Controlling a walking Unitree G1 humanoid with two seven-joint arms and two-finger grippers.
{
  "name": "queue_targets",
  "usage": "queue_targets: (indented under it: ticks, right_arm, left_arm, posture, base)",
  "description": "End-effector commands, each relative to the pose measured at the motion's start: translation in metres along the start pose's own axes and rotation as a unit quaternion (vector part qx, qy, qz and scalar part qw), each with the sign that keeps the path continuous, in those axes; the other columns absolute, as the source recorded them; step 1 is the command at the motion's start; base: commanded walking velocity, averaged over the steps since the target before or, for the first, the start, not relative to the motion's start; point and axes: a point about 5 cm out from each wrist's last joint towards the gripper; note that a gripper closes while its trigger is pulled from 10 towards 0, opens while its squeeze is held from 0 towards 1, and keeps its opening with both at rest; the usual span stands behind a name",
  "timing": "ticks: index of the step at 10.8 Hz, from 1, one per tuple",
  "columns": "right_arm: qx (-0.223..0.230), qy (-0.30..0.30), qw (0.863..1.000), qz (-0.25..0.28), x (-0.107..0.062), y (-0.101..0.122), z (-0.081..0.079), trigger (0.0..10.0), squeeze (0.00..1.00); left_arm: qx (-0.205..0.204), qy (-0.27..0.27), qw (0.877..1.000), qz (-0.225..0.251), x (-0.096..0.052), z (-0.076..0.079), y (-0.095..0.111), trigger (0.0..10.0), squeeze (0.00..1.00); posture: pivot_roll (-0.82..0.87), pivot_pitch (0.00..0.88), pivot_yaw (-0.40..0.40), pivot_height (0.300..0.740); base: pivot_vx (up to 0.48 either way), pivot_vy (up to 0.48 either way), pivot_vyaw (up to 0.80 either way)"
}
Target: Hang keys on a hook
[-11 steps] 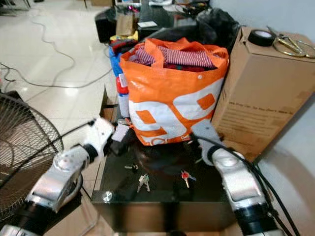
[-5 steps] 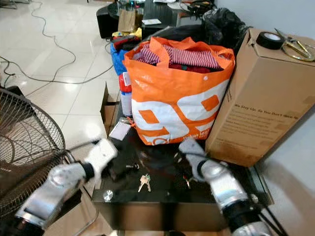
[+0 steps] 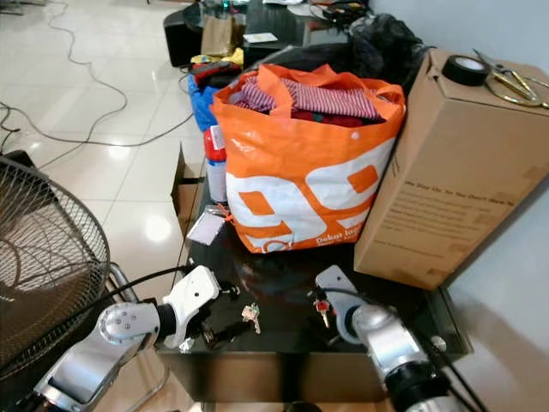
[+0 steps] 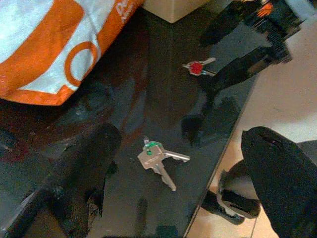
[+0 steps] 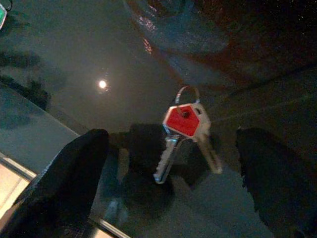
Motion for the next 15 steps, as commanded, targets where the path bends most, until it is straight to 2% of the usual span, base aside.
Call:
queue_targets:
  ticks: [1,2,3,4,7,9,11,12,14,15]
  right_arm:
    - [0.015,-0.008,1.0,0.012,0.001,0.004,0.003,10.0,0.0]
    - [0.041,-0.011,0.999,0.02,0.007,0.005,-0.004,5.9,0.0]
    - [0.058,-0.019,0.998,0.024,0.011,0.005,-0.005,4.3,0.0]
    - [0.075,-0.035,0.996,0.025,0.014,0.004,-0.006,3.5,0.0]
    - [0.079,-0.05,0.995,0.022,0.017,0.004,-0.004,2.5,0.0]
    - [0.08,-0.054,0.995,0.019,0.018,0.003,-0.001,2.6,0.0]
    - [0.084,-0.051,0.995,0.006,0.016,-0.004,0.003,4.9,0.0]
    - [0.085,-0.049,0.995,-0.001,0.016,-0.006,0.003,4.9,0.0]
    - [0.087,-0.043,0.995,-0.009,0.016,-0.01,0.001,2.9,0.0]
    - [0.086,-0.041,0.995,-0.011,0.016,-0.011,0.001,1.6,0.0]
  left_arm:
    - [0.007,-0.01,1.0,-0.007,0.0,0.003,0.0,10.0,0.04]
    - [0.009,-0.017,1.0,-0.01,-0.002,0.004,0.001,10.0,0.04]
    - [0.007,-0.019,1.0,-0.013,-0.003,0.005,0.0,10.0,0.05]
    - [0.007,-0.021,1.0,-0.019,-0.006,0.007,-0.002,10.0,0.05]
    - [0.002,-0.021,1.0,-0.023,-0.008,0.011,-0.004,10.0,0.05]
    - [0.001,-0.021,1.0,-0.023,-0.008,0.011,-0.003,10.0,0.05]
    - [0.0,-0.024,0.999,-0.023,-0.007,0.012,-0.003,10.0,0.05]
    - [0.0,-0.026,0.999,-0.023,-0.007,0.012,-0.002,10.0,0.05]
    - [0.0,-0.031,0.999,-0.022,-0.006,0.013,-0.001,10.0,0.05]
    - [0.001,-0.034,0.999,-0.022,-0.005,0.013,0.0,10.0,0.05]
  posture:
    - [-0.24,0.0,-0.023,0.74]
    - [-0.23,0.0,-0.021,0.74]
    - [-0.23,0.0,-0.022,0.74]
    - [-0.22,0.0,-0.025,0.74]
    - [-0.21,0.0,-0.033,0.74]
    - [-0.21,0.0,-0.035,0.74]
    - [-0.22,0.0,-0.031,0.74]
    - [-0.22,0.0,-0.029,0.74]
    - [-0.23,0.0,-0.025,0.74]
    - [-0.23,0.0,-0.024,0.74]
  base:
    - [0.0,0.0,0.0]
    - [0.0,0.0,0.0]
    - [0.0,0.0,0.0]
    - [0.0,0.0,0.0]
    - [0.0,0.0,0.0]
    - [0.0,0.0,0.0]
    - [0.0,0.0,0.0]
    - [0.0,0.0,0.0]
    - [0.0,0.0,0.0]
    - [0.0,0.0,0.0]
Point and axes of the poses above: a point about 5 cm out from each wrist's last joint towards the gripper, its own x axis pointing out of the wrist towards the gripper, its own y axis along the axis of the wrist's last joint, z = x × y, and after that the axes turned 2 degrees about -x, right-handed
